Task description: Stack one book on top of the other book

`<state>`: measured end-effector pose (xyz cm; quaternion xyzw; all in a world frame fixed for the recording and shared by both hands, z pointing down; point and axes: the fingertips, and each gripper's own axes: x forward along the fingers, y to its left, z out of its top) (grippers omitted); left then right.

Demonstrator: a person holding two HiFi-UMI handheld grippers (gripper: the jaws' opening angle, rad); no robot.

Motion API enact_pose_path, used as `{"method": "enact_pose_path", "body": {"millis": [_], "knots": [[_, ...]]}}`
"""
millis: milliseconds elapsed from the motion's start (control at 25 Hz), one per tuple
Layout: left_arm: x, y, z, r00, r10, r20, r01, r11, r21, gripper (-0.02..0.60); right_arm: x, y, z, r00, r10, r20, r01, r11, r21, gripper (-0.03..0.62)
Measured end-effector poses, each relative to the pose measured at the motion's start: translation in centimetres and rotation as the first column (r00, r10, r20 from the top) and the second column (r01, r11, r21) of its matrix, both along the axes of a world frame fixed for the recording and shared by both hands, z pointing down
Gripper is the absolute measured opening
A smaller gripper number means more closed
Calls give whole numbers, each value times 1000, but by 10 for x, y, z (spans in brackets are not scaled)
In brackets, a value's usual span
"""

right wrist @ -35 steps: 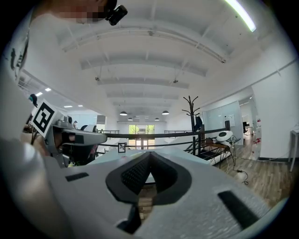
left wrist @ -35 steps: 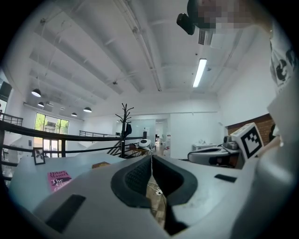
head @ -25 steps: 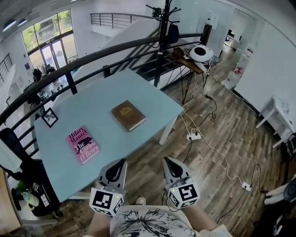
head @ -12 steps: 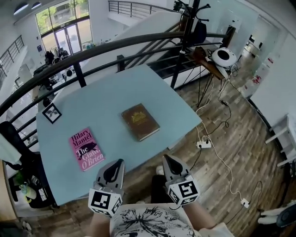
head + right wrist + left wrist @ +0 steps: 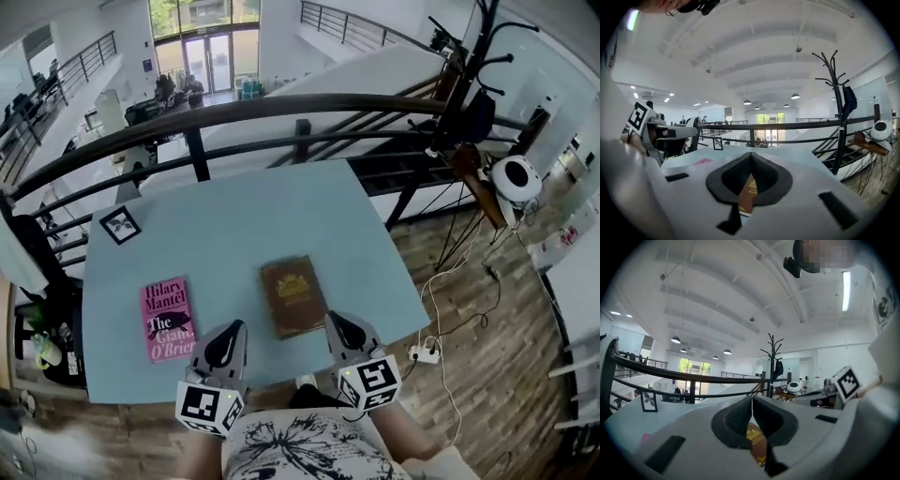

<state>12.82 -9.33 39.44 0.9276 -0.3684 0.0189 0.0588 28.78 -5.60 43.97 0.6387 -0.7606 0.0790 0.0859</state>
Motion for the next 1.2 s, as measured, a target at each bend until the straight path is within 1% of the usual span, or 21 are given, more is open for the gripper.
{"method": "enact_pose_path", "body": {"millis": [200, 360, 440, 600, 720, 800, 840, 880, 960, 1160, 1200], "knots": [[40, -32, 8, 995, -99, 0, 99, 995, -8, 14, 44, -51, 16, 994, -111, 16, 112, 992, -66, -9], [55, -46, 19, 984, -175, -4, 175, 984, -28, 14, 55, -76, 42, 975, -219, 41, 223, 963, -148, -8], [60, -51, 24, 980, -200, -3, 200, 979, -29, 14, 57, -84, 59, 963, -263, 59, 269, 943, -198, -8], [70, -62, 35, 975, -220, 2, 220, 975, -30, 14, 60, -100, 93, 942, -320, 99, 335, 897, -290, -8], [75, -67, 48, 973, -231, 21, 232, 972, -32, 14, 63, -109, 126, 930, -344, 129, 367, 856, -365, -6], [79, -72, 58, 971, -237, 37, 238, 971, -29, 14, 66, -115, 153, 924, -350, 155, 383, 821, -424, 0], [80, -75, 62, 970, -241, 45, 242, 970, -31, 14, 65, -117, 166, 918, -355, 178, 396, 797, -456, 109], [81, -77, 67, 968, -246, 53, 248, 968, -35, 14, 64, -119, 178, 912, -357, 202, 410, 772, -486, 183], [82, -80, 75, 964, -257, 65, 261, 964, -50, 14, 64, -122, 197, 907, -351, 233, 421, 737, -528, 197], [82, -87, 99, 957, -270, 102, 279, 956, -91, 14, 62, -133, 228, 900, -316, 301, 436, 683, -586, 287], [82, -88, 103, 956, -272, 108, 282, 954, -99, 14, 61, -135, 232, 895, -308, 321, 444, 672, -592, 295]]}}
